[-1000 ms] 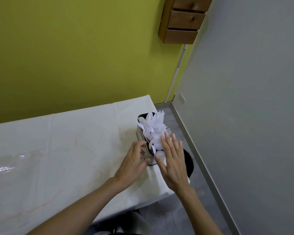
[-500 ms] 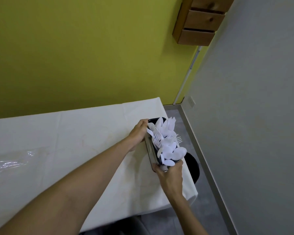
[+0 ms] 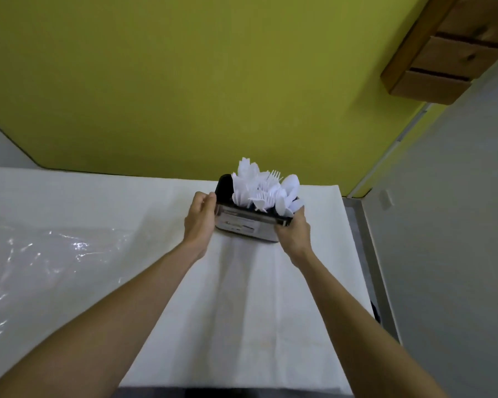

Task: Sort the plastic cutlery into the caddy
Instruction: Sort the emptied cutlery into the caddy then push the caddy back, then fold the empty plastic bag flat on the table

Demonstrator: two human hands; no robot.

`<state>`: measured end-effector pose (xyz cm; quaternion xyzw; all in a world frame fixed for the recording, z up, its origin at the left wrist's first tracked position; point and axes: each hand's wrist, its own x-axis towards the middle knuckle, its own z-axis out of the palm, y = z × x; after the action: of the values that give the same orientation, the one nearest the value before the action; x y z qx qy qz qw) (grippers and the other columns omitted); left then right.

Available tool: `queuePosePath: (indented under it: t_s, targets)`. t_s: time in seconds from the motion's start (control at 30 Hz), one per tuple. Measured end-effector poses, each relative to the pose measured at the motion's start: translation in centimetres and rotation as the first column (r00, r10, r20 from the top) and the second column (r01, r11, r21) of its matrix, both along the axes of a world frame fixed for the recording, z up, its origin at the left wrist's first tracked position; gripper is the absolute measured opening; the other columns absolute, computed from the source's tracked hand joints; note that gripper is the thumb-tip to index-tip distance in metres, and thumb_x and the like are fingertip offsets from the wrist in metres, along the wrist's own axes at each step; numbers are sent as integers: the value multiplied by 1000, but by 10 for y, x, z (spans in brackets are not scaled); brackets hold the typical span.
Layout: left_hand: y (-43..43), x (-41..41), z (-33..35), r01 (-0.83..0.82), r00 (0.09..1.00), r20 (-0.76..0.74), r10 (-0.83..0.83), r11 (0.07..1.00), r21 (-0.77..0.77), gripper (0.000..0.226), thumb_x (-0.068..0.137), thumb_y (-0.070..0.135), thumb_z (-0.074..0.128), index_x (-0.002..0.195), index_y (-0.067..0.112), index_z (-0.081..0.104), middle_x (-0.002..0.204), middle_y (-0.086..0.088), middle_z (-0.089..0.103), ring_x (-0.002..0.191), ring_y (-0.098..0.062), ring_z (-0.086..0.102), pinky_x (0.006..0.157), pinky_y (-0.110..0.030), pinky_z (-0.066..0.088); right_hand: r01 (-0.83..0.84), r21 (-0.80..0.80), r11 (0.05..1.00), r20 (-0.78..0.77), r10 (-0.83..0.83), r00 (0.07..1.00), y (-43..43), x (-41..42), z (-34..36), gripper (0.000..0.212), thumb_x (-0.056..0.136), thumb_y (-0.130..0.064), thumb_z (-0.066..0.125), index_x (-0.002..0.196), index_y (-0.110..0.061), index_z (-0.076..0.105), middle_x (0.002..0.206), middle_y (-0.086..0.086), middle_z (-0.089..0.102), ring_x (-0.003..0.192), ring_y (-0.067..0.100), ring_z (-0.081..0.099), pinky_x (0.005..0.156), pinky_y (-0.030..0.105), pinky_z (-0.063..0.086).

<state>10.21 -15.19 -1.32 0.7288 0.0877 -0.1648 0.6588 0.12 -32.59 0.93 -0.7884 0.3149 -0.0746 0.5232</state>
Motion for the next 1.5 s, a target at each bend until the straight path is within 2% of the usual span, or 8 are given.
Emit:
queuePosePath:
  t_s: [0.4, 0.6, 0.73, 0.9, 1.07, 1.33, 1.4, 1.5]
  targets:
    - [39, 28, -7, -47, 998, -50, 42, 995, -87, 14, 82, 41, 48, 70, 34, 50, 95, -3, 61, 94, -23, 60, 98, -52, 49, -61, 59, 996, -34, 63, 997, 33, 53, -20, 54, 80, 8, 39, 126, -20, 36, 105, 2, 58, 92, 26, 54, 65, 31, 45]
    - [77, 4, -24, 52, 992, 70, -103, 857, 513, 44, 101, 35, 35, 141, 19, 36, 152, -7, 32, 143, -30, 21, 115, -48, 23, 77, 135, 988, -208, -47, 977, 41, 31, -41, 87, 91, -3, 56, 155, -13, -3, 159, 8, 24, 141, 29, 33, 113, 43, 36]
    - [151, -32, -57, -19, 997, -16, 71, 461, 887, 57, 101, 36, 32, 149, 7, 22, 160, -18, 5, 145, -42, -10, 115, -59, -1, 124, 218, 968, -225, -74, 971, 56, -20, -63, 52, 95, -3, 50, 142, -16, 35, 134, 8, 54, 111, 26, 58, 92, 36, 52]
    - [166, -70, -70, 223, 965, -262, 25, 448, 865, 60, 100, 48, 24, 149, 15, 19, 160, -11, 2, 144, -43, 4, 112, -58, 19, -38, 321, 946, -257, 126, 958, 73, -59, -80, 29, 91, -3, 51, 111, -20, 64, 102, 1, 72, 96, 20, 68, 89, 36, 57]
    - [113, -101, -63, 274, 944, -173, -282, 376, 885, 51, 103, 36, 21, 147, 11, 26, 156, -12, 24, 140, -34, 27, 110, -46, 27, 13, 415, 910, -271, 109, 956, 86, -77, -78, 20, 100, -19, 49, 104, -12, 67, 97, 9, 71, 89, 23, 69, 79, 32, 60]
    - [59, -140, -49, 292, 843, 72, -533, 567, 770, 55, 90, -7, 40, 142, 10, 40, 134, -10, 53, 126, -27, 42, 102, -30, 38, 95, 190, 977, -416, -7, 909, 88, -92, -79, 9, 84, -24, 68, 85, -15, 66, 82, 2, 70, 70, 19, 63, 63, 29, 54]
    - [78, -126, -54, 52, 794, 251, -553, 474, 879, 49, 89, 3, 53, 136, 13, 49, 137, -5, 52, 133, -27, 37, 105, -40, 39, 124, 105, 987, -447, -65, 892, 78, -97, -76, 6, 84, -21, 63, 85, -16, 66, 83, -2, 67, 80, 19, 63, 65, 28, 52]
    - [114, -103, -70, 47, 747, 126, -653, 241, 969, 62, 94, 49, 38, 151, 27, 23, 160, -4, 18, 148, -34, 7, 118, -56, 2, 75, 19, 997, -482, -57, 874, 58, -110, -71, 8, 83, -19, 59, 87, -14, 65, 82, 0, 67, 74, 18, 62, 57, 26, 48]
